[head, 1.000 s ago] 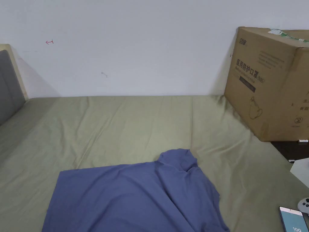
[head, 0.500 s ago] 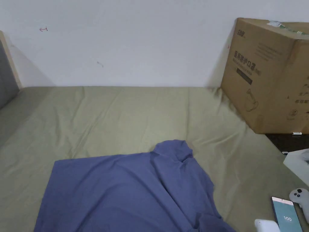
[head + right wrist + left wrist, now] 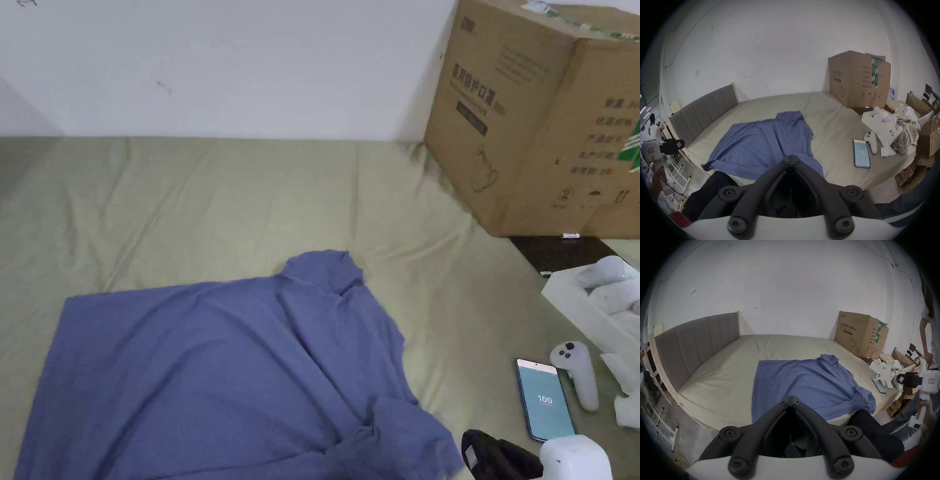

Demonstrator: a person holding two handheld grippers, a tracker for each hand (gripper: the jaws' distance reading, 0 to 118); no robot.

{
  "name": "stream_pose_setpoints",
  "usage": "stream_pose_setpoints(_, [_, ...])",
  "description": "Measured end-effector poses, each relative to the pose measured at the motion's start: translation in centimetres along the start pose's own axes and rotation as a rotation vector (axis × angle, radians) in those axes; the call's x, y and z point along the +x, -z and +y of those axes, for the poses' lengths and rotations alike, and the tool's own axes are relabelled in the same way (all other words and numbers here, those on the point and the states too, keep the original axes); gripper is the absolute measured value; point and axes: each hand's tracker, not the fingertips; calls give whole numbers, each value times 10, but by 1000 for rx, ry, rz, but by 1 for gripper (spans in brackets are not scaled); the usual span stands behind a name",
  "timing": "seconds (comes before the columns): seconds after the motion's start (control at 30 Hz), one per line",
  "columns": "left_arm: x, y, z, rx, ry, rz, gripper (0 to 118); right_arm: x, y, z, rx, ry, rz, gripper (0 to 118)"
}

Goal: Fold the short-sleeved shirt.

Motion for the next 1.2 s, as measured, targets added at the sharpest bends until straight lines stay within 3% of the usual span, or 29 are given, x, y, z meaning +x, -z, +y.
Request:
stream_pose_setpoints(0.03, [2,1,-1,-4,0,-8,0,7,7,-1,-25,18,-18,0])
stream_pose_setpoints(0.07, [5,0,-3,-7,15,12,0,15,18,-3,-82,70,-42,7])
stream_pose_setpoints(0.17, [7,-4,-3,-15,21,-2,0,46,61,-16,-265,191,-25,81])
stream_pose_setpoints(0.23, [8,-4,-4,-17,14,-12,0,61,84,-31,-305,285,-29,81])
stream_pose_setpoints(0.37, [8,-4,-9,-27,1,-13,0,67,119,-48,-431,322,-56,81])
stream_pose_setpoints(0.5, [5,-2,-15,-44,-22,1,0,76,150,-71,-531,485,61,77])
stream_pose_setpoints(0.57, [1,-1,-18,-49,-38,5,0,72,155,-70,-544,447,86,66])
stream_pose_setpoints(0.67, [-6,6,-21,-73,-59,19,0,64,157,-62,-535,366,-22,9])
stream_pose_setpoints(0.77, [-14,13,-25,-87,-83,32,0,52,136,-45,-558,478,70,9])
stream_pose_setpoints(0.83, [-21,22,-26,-121,-94,72,0,47,131,-34,-524,376,21,8])
stream_pose_setpoints(0.87, [-29,30,-26,-154,-107,93,14,43,125,-27,-488,328,10,8])
stream_pose_setpoints(0.93, [-48,49,-27,-212,-166,75,60,36,115,-14,-449,291,26,8])
stream_pose_setpoints(1.07, [-92,94,-44,-349,-286,138,67,28,109,2,-433,277,68,8])
stream_pose_setpoints(1.13, [-100,110,-59,-381,-240,168,67,34,118,-3,-419,266,67,8])
stream_pose_setpoints(1.2, [-104,121,-71,-453,-279,125,67,35,119,-3,-423,276,76,8])
